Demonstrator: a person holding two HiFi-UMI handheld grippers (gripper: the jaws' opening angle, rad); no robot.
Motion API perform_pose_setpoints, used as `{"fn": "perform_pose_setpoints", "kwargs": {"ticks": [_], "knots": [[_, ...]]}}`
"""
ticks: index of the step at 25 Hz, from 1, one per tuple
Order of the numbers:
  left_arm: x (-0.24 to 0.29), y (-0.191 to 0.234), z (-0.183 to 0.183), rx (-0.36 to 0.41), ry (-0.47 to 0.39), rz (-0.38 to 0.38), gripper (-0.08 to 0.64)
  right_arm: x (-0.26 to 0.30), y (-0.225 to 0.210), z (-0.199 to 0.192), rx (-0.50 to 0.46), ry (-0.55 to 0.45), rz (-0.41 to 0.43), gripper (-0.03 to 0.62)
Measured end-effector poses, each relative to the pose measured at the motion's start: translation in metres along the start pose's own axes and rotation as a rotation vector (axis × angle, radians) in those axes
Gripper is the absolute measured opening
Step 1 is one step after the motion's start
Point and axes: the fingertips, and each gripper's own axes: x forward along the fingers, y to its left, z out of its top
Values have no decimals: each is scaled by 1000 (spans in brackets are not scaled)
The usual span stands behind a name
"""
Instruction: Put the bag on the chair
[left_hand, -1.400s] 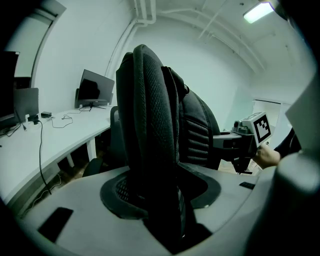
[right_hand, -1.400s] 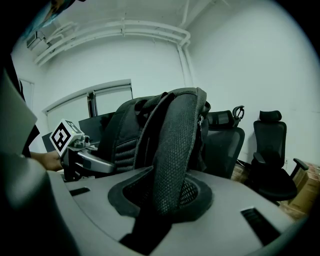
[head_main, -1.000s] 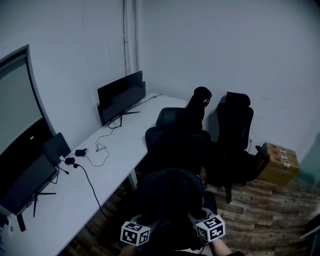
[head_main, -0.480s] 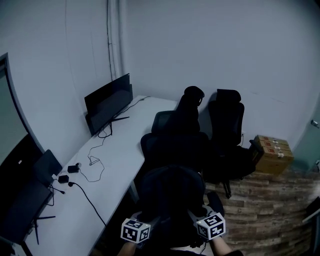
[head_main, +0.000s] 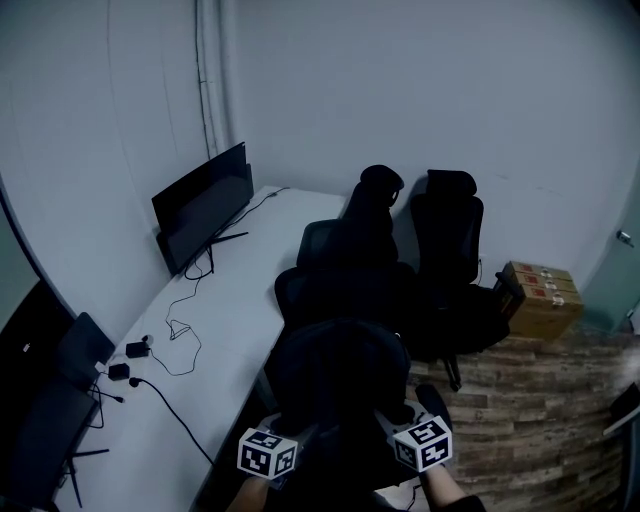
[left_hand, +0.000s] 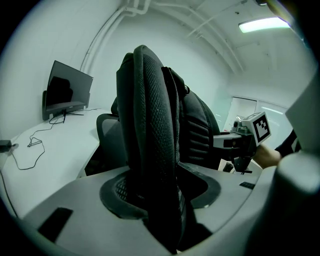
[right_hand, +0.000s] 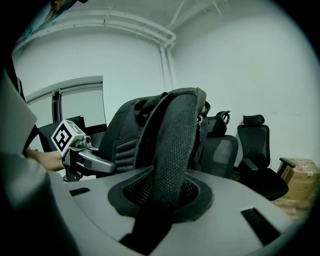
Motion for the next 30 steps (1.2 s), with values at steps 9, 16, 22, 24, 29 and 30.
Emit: {"fn": "perform_pose_setpoints", "kwargs": {"ticks": [9,16,22,24,29,30], "knots": [[51,27,15,-48,-12,60,217,48,-47,8,-24,30,63,109],[94,43,21,-85,1,89,218,83,-87,5,-23,68,106,109],[131,58,20,-123,14,106,219,113,-120,-5,-31,102,123,109],[144,66,18,-135,15,113,219,125,-130,-9,-38,108,128,109],[174,84,10,-164,30,133,221,156,-153,-23,-39,123,150,109],[181,88,9,-169,32,138,221,162,-158,-26,-39,127,155,109]]}}
